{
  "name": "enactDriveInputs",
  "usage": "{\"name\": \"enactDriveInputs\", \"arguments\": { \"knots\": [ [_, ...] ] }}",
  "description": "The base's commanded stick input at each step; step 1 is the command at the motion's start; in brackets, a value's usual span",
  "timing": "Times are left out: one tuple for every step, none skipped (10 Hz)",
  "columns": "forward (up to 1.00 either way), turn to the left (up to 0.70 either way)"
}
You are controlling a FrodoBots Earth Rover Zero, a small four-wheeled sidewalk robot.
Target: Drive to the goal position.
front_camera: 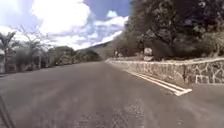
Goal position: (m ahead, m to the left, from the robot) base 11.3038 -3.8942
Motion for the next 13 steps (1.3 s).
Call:
{"name": "enactDriveInputs", "arguments": {
  "knots": [
    [0.70, 0.00],
    [0.70, 0.10],
    [0.70, 0.21],
    [0.70, 0.27],
    [0.70, 0.27],
    [0.70, 0.00],
    [0.70, 0.00],
    [0.70, 0.00],
    [0.70, 0.00],
    [0.70, 0.00],
    [0.70, 0.00],
    [0.70, 0.00],
    [0.70, 0.00]
  ]
}}
